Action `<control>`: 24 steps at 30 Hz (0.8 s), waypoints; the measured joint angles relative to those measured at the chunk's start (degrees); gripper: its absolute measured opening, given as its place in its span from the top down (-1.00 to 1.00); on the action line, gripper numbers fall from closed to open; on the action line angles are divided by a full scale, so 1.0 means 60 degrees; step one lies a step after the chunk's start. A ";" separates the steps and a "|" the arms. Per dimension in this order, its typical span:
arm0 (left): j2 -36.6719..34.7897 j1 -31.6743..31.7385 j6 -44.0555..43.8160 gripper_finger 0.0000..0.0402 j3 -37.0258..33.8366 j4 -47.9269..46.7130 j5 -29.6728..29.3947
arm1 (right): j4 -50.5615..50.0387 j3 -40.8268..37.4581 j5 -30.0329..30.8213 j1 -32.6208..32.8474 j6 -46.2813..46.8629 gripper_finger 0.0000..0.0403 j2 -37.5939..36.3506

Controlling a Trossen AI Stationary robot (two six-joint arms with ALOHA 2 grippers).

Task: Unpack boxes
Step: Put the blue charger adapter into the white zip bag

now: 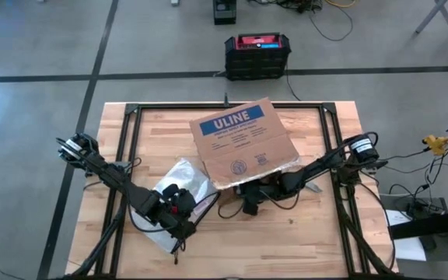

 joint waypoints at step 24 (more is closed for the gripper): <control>0.0000 -0.0029 0.0697 1.00 -0.0007 0.2706 -0.0463 | 0.1911 0.2095 0.0652 0.1943 -0.0593 0.18 0.1375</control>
